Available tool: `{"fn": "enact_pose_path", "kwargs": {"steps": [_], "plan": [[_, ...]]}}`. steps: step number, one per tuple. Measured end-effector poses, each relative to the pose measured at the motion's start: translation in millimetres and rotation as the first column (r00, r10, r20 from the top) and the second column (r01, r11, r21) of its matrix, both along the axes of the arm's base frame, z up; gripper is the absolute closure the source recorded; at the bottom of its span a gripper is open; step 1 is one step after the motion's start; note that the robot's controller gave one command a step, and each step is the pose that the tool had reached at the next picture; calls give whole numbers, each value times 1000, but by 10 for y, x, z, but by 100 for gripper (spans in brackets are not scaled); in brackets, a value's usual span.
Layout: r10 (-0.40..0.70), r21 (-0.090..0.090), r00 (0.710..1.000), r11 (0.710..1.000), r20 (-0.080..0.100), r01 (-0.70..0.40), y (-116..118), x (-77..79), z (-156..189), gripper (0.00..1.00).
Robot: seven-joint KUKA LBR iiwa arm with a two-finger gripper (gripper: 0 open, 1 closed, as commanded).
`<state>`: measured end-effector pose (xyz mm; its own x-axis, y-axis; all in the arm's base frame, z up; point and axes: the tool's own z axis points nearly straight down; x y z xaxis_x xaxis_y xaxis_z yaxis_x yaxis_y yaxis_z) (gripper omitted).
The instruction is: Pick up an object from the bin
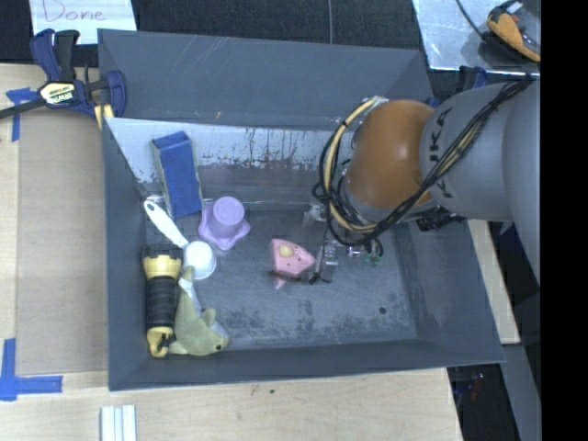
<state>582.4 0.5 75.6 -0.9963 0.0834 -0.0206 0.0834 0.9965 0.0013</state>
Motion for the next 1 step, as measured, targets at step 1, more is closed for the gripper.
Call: {"fn": "enact_pose_path", "kwargs": {"steps": [1], "plan": [[-10, 2, 1000, 1000, -10, 10, 263, 42, 107, 0]]}}
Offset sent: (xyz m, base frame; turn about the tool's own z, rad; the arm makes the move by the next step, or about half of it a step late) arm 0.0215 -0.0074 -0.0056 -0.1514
